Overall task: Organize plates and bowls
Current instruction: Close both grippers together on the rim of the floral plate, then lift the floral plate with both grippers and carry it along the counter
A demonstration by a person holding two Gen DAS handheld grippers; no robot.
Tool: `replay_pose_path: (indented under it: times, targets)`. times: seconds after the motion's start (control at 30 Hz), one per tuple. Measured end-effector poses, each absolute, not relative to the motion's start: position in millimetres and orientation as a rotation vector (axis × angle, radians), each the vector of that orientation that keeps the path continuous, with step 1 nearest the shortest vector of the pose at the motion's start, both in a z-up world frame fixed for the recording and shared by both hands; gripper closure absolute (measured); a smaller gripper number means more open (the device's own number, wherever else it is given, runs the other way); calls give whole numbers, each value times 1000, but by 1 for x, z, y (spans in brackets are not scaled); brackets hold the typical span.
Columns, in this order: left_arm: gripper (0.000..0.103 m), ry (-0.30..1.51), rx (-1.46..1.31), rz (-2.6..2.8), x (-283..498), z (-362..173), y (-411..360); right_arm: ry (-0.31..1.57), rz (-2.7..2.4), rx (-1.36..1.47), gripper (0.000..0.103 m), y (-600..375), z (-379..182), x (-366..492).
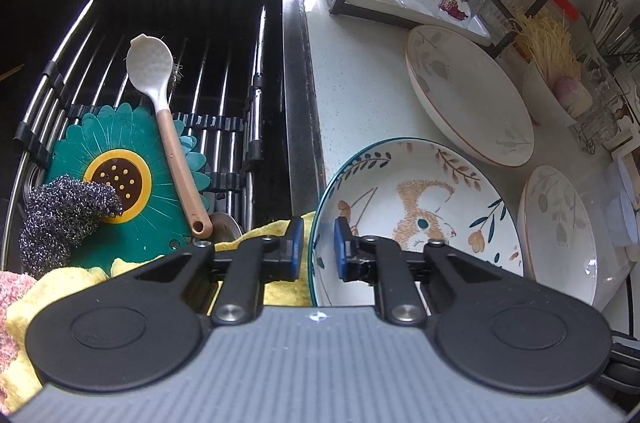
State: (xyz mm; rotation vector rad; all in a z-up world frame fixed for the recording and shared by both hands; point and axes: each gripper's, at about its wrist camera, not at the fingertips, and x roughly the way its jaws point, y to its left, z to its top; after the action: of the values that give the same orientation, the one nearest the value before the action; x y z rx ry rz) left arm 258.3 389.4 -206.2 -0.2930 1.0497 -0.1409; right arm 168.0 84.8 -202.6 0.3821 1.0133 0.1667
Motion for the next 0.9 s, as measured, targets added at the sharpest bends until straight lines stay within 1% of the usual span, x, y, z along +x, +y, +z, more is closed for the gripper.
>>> replay_pose_path:
  times: [0.27,0.47,0.7,0.9]
  targets:
    - [91,1031,-264,-144,251,-203,389,1034,199,353,86,85,-200,175]
    - [93,991,-258,-121,234,-186,391,1016,247,348,86,84,-190,174]
    - [94,919,-314,-57,207,-159,389,982,333,293,86,78,-165,171]
    - [95,841,-368,-9,181,-129,367,924,403,246,86,56,-134,168]
